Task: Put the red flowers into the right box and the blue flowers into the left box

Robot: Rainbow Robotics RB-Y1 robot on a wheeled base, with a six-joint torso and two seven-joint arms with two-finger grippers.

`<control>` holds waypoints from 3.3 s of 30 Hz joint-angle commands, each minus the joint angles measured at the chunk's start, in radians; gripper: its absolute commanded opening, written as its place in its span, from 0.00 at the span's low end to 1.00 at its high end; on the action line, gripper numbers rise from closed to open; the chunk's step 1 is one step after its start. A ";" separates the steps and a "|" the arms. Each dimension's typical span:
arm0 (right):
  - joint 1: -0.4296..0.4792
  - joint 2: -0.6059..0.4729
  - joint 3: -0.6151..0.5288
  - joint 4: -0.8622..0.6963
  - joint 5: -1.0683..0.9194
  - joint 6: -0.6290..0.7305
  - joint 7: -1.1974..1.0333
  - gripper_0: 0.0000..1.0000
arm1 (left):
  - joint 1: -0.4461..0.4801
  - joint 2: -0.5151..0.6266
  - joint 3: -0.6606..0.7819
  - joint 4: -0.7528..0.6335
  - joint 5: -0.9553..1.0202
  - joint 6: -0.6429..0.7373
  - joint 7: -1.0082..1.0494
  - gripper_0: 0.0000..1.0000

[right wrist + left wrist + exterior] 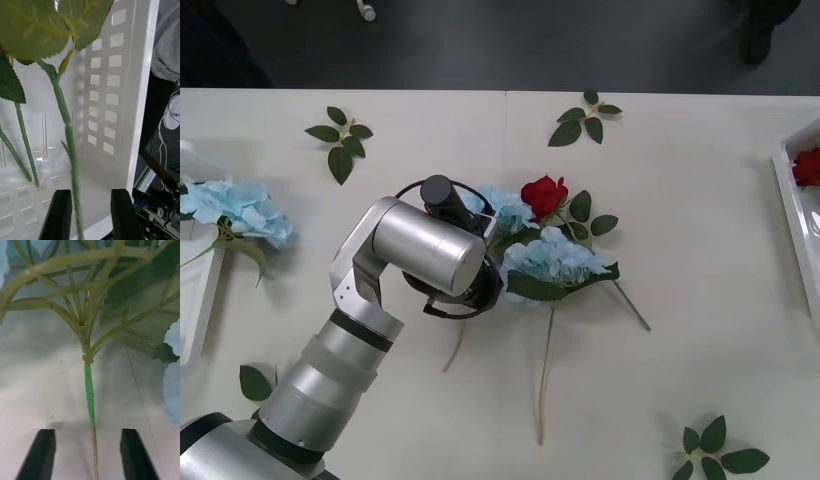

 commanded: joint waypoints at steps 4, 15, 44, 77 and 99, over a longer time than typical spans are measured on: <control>-0.016 -0.012 -0.017 -0.007 -0.016 -0.026 -0.015 0.43 | -0.022 -0.018 -0.002 -0.011 -0.007 -0.006 0.053 0.11; -0.016 -0.012 -0.053 -0.128 -0.109 -0.031 -0.005 0.43 | -0.022 -0.017 0.001 -0.026 0.001 -0.014 0.053 0.07; 0.168 -0.012 -0.017 -0.736 -0.499 0.020 -0.042 0.43 | 0.093 0.040 0.073 -0.322 0.043 0.071 0.075 1.00; -0.047 0.161 0.472 -0.727 -0.223 -0.166 -0.061 0.43 | -0.049 0.017 0.001 0.015 0.031 -0.052 0.067 0.06; -0.055 0.178 0.501 -0.681 -0.263 -0.181 -0.184 0.64 | 0.031 0.100 0.083 -0.279 0.080 0.008 0.096 0.00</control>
